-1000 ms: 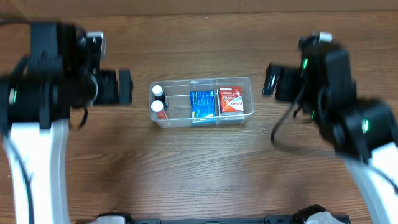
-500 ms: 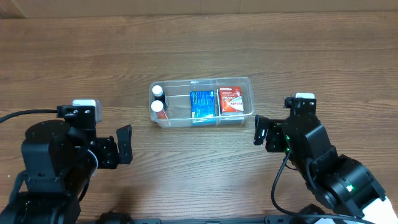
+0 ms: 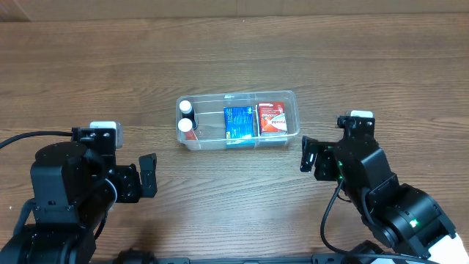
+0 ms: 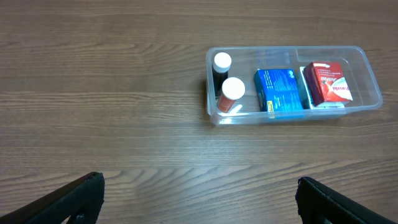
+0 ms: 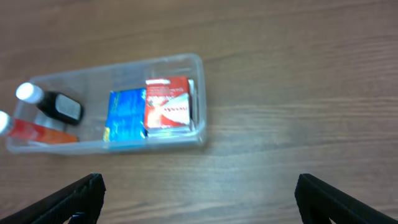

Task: Pack container

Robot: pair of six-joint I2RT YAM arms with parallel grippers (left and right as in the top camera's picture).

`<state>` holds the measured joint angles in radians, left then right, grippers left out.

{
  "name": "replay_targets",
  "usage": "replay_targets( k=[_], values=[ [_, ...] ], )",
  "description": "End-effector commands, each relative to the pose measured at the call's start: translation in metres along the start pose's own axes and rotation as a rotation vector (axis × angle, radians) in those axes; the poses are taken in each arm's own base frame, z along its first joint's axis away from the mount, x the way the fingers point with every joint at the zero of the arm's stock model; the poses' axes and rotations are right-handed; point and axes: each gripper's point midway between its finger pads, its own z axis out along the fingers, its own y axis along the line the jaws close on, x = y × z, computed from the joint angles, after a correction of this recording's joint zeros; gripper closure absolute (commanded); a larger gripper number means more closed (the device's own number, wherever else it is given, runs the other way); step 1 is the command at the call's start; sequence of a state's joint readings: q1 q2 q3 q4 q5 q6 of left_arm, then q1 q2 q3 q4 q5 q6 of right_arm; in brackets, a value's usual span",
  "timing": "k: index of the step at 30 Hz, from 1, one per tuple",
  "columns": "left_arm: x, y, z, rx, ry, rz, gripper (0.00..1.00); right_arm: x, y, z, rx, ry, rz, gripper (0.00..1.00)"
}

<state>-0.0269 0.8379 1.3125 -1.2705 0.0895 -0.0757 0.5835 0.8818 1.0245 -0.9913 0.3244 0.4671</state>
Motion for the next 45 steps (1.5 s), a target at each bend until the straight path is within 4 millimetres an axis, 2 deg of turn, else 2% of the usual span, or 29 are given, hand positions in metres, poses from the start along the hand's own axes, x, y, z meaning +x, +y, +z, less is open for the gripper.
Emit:
replay_targets(
  k=[1,11,15,21,26,31,36,45],
  values=[
    [0.003,0.001,0.0,-0.009,0.003,-0.013,0.0,-0.004,-0.003,0.0,0.024,-0.021,-0.033,0.0],
    [0.003,0.001,0.0,-0.009,0.003,-0.013,0.0,-0.033,0.011,-0.002,-0.016,-0.141,-0.286,0.0],
    [0.003,0.001,0.0,-0.009,0.003,-0.013,0.0,-0.048,-0.004,0.0,0.001,-0.195,-0.223,0.0],
    [0.003,0.001,0.0,-0.009,0.003,-0.013,0.0,-0.051,-0.022,0.002,-0.037,-0.284,-0.21,0.0],
    [0.003,0.001,0.0,-0.009,0.003,-0.013,0.0,-0.046,-0.044,-0.005,-0.037,-0.435,-0.161,0.0],
    [0.003,0.001,0.0,-0.009,0.003,-0.013,0.0,-0.024,-0.06,-0.004,-0.062,-0.594,-0.129,0.0],
    [0.003,0.001,0.0,-0.009,0.003,-0.013,0.0,-0.012,-0.061,0.002,-0.106,-0.727,-0.133,0.0],
    [0.003,0.001,0.0,-0.009,0.003,-0.013,0.0,0.0,-0.063,0.004,-0.137,-0.903,-0.14,0.0]
  ],
)
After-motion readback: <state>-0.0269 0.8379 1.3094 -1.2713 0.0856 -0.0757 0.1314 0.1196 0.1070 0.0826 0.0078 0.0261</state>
